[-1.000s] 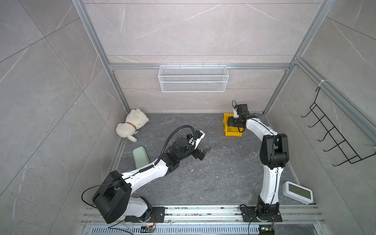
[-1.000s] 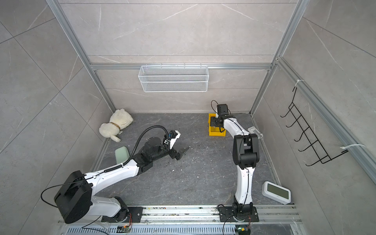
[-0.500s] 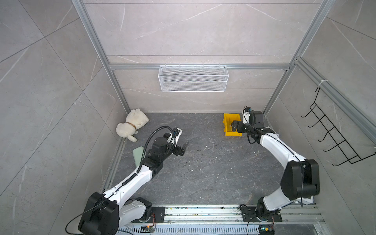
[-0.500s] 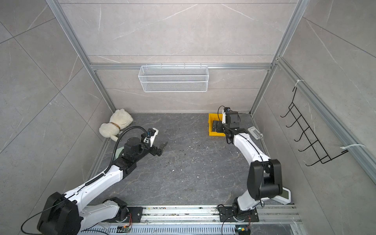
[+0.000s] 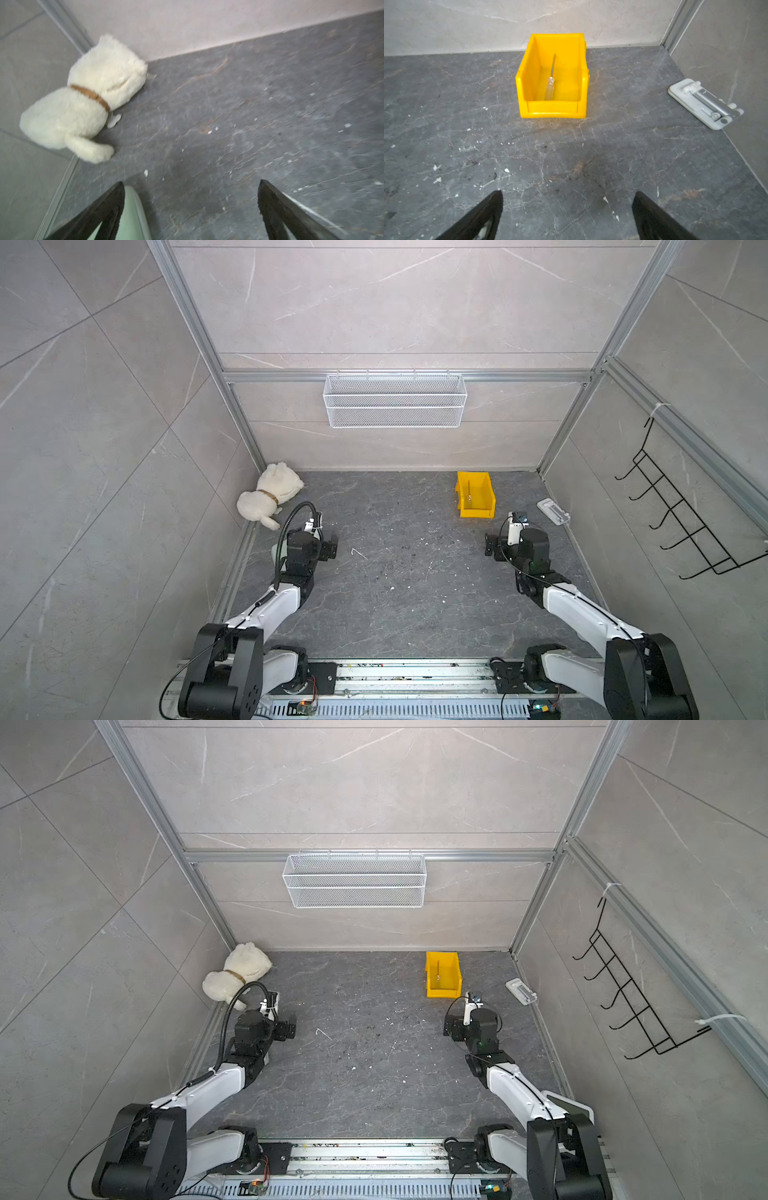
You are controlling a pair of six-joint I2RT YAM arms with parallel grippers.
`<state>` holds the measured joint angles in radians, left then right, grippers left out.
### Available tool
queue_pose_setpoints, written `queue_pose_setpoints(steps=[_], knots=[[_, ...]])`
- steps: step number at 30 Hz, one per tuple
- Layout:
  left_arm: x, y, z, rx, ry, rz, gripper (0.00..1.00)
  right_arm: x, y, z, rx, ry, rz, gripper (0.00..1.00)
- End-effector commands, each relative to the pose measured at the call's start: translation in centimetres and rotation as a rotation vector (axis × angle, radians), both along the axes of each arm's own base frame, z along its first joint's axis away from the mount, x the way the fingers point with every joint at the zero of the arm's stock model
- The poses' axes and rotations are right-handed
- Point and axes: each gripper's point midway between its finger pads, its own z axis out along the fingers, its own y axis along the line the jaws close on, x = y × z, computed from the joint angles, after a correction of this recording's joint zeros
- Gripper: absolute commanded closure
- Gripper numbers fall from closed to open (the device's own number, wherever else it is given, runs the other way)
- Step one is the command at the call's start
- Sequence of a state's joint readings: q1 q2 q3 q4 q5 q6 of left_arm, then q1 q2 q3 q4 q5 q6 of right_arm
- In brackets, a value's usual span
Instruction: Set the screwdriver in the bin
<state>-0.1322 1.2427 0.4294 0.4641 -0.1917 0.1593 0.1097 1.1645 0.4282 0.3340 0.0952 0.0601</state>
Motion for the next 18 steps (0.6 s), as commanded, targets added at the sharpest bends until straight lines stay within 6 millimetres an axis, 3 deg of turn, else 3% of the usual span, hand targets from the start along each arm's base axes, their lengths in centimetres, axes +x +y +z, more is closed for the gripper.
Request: queue_pose_setpoints(steps=[1,6,10,14,18], knots=[[1.2,1.8,2.2,0.006,-0.1,0.084,0.0,1.3,-0.8,2.3,-0.04,-0.207,-0.033,0.01],[1.7,3.0,2.7,0.007,-0.128,0.124,0.0,1.9,-0.5,-0.2,-0.029,-0.193,-0.019,0.01],[0.9,3.0,2.4,-0.014,-0.123,0.125,0.0,2.2,-0.2,-2.3,-0.028,-0.195,0.001,0.01],[0.4,3.6,2.6,-0.034,-0.138,0.168,0.0,2.2,0.0,-2.8,-0.029,-0.171,0.014,0.01],[-0.5,4.6,0.4,-0.07,-0.123,0.221,0.0,2.8,0.5,-2.9,-0.032,-0.153,0.04,0.01]])
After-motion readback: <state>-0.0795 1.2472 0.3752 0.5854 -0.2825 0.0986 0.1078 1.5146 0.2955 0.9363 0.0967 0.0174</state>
